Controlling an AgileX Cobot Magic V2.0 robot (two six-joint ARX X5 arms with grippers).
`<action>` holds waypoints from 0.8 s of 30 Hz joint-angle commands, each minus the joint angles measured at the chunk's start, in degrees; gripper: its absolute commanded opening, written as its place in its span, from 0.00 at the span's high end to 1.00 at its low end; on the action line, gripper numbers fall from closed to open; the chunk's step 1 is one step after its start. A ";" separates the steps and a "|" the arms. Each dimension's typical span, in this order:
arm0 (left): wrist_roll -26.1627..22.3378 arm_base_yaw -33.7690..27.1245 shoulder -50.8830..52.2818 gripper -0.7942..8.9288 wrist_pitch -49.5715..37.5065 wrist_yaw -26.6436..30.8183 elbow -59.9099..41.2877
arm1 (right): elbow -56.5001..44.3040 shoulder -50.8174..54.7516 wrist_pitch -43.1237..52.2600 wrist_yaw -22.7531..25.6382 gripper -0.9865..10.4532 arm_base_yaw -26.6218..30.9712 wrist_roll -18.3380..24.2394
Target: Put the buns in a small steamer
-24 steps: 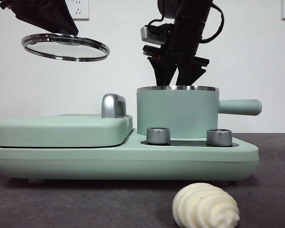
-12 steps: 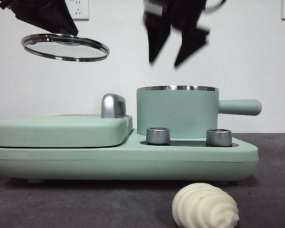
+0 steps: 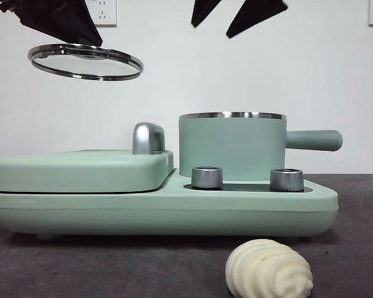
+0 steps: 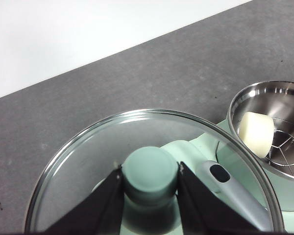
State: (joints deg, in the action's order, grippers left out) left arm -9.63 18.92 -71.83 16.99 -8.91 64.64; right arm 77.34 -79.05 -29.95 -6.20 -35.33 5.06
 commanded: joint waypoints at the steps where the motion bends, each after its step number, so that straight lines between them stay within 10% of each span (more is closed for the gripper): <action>1: 0.09 0.11 0.02 0.90 -1.46 -0.07 1.03 | -7.43 4.68 4.68 0.24 0.57 -1.31 -1.14; 14: 0.04 0.11 0.02 0.90 -1.60 -0.09 1.03 | -36.02 25.57 5.68 -2.34 0.57 -9.38 -4.63; 24: 0.07 0.11 0.02 0.90 -1.55 -0.09 1.03 | -42.53 22.53 3.65 -0.87 0.57 -18.36 -5.27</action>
State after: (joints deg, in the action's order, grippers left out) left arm -9.63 18.92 -71.83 16.99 -8.91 64.64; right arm 34.76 -55.81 -27.05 -7.40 -52.95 0.56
